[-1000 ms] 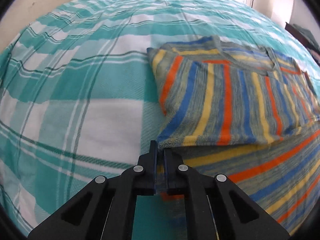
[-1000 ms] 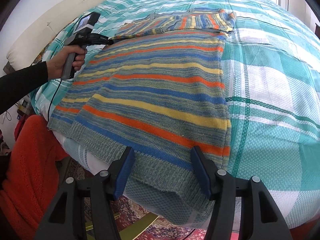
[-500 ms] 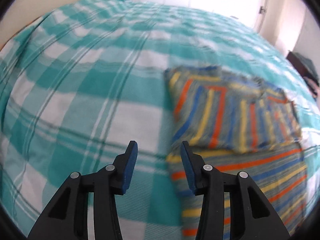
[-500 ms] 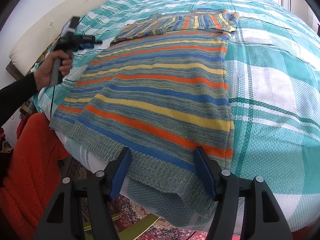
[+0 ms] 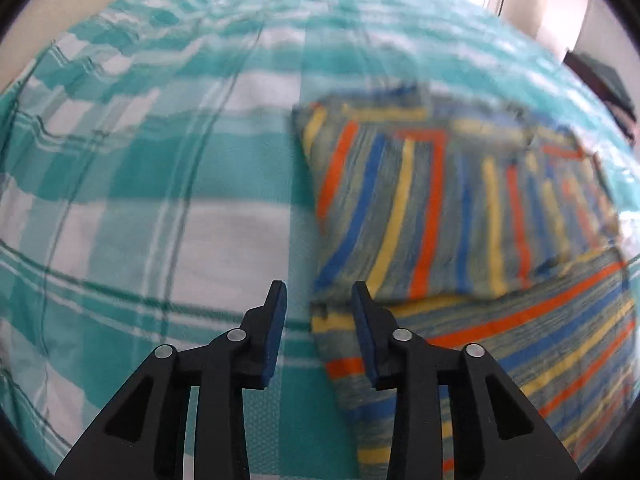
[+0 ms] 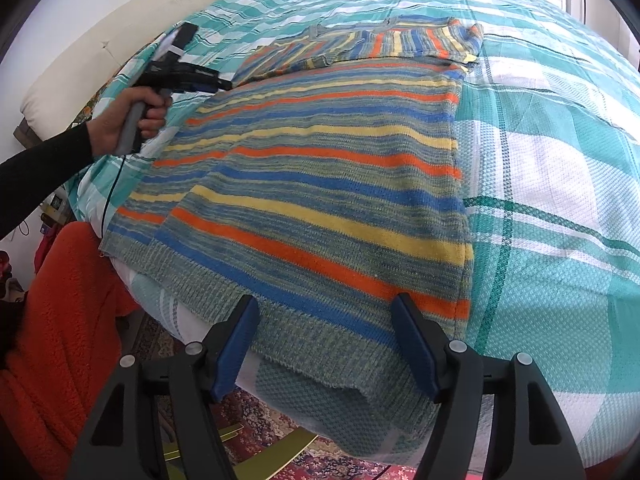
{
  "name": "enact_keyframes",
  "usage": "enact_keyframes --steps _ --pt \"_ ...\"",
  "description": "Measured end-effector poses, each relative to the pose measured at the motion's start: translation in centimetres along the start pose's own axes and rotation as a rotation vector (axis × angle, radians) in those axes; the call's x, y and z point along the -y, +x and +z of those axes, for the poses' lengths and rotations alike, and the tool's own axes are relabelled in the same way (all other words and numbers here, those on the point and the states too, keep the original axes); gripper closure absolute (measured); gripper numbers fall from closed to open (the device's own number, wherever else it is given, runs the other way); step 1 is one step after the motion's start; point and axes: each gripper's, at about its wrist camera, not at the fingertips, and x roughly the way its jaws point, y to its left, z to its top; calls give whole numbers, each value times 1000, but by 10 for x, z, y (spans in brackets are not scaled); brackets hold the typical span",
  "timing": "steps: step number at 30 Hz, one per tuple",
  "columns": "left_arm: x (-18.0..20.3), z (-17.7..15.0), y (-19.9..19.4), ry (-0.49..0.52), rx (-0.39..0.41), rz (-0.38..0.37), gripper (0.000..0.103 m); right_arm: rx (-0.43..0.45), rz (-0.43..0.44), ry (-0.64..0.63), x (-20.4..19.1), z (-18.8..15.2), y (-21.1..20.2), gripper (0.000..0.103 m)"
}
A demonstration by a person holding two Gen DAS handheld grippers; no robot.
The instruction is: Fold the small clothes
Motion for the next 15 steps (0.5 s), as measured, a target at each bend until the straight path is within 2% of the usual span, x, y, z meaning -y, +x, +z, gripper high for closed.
enact_keyframes --steps 1,3,5,7,9,11,13,14,15 --pt "5 11 -10 0 42 -24 54 1 2 1 0 0 0 33" --pt "18 32 -17 14 99 -58 44 1 1 10 0 0 0 33" --pt "33 48 -11 44 116 -74 34 -1 0 11 0 1 1 33" --pt "48 65 13 77 85 -35 29 -3 -1 10 0 1 2 32" --pt "51 67 51 64 -20 36 29 -6 1 8 0 2 3 30" --pt "49 60 73 22 -133 57 38 -9 1 4 -1 2 3 29" --pt "52 48 57 8 -86 42 34 -7 0 -2 -2 2 3 29" --pt "58 41 44 21 -53 9 28 -6 0 -3 -2 1 2 29" --pt "66 35 32 44 -24 -17 25 -5 1 -4 -2 1 2 29"
